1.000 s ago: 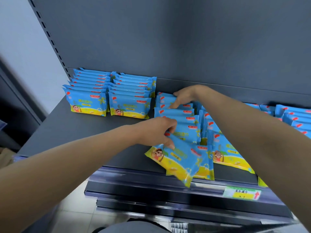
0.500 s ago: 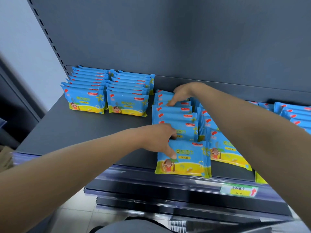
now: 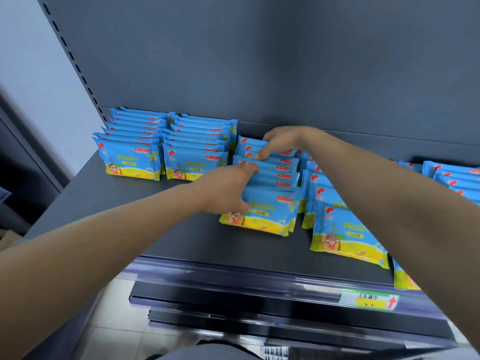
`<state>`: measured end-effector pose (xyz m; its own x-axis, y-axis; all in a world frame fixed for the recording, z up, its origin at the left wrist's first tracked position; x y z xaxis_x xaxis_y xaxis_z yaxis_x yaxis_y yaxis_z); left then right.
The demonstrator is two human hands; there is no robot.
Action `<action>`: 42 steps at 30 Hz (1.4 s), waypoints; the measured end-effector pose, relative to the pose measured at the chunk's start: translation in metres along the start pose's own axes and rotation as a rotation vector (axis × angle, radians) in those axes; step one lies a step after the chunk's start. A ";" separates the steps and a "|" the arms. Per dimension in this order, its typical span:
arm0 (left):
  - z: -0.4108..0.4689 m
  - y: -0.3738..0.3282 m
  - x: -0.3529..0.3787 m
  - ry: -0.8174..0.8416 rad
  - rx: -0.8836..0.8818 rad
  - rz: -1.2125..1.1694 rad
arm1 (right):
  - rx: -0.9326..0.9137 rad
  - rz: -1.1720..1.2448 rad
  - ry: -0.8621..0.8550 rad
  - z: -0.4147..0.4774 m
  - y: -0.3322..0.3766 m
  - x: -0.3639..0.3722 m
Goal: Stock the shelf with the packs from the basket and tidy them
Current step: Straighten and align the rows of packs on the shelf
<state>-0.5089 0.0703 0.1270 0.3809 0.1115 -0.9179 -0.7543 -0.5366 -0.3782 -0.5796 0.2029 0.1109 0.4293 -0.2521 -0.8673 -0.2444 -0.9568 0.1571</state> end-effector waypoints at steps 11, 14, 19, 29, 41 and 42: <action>0.025 0.005 -0.021 -0.312 0.041 0.396 | -0.065 0.273 -0.252 -0.015 -0.005 -0.038; 0.038 0.008 -0.016 -0.237 0.028 0.387 | -0.049 0.292 -0.227 -0.016 -0.008 -0.031; 0.049 0.009 -0.018 -0.263 0.025 0.408 | 0.062 0.605 -0.443 -0.017 -0.028 -0.042; 0.059 0.018 -0.014 -0.218 0.049 0.533 | 0.324 0.346 -0.585 -0.018 -0.055 -0.031; 0.064 0.033 -0.017 -0.095 -0.041 0.412 | 0.342 1.594 -0.439 -0.015 -0.058 0.005; 0.064 0.034 -0.015 -0.093 -0.039 0.410 | 0.347 1.601 -0.442 -0.019 -0.059 0.005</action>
<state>-0.5746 0.1043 0.1207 0.0024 -0.0433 -0.9991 -0.8118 -0.5835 0.0234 -0.5471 0.2551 0.1065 -0.6615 -0.7497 -0.0185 -0.3510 0.2877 0.8911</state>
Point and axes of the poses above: each hand's wrist, its own z-axis towards the middle knuckle, its own x-axis out of the palm, y = z × x, the point moved 10 cm from there along z, towards the middle knuckle, and after that the axes turned 6 degrees about -z, right-handed, at the moved point
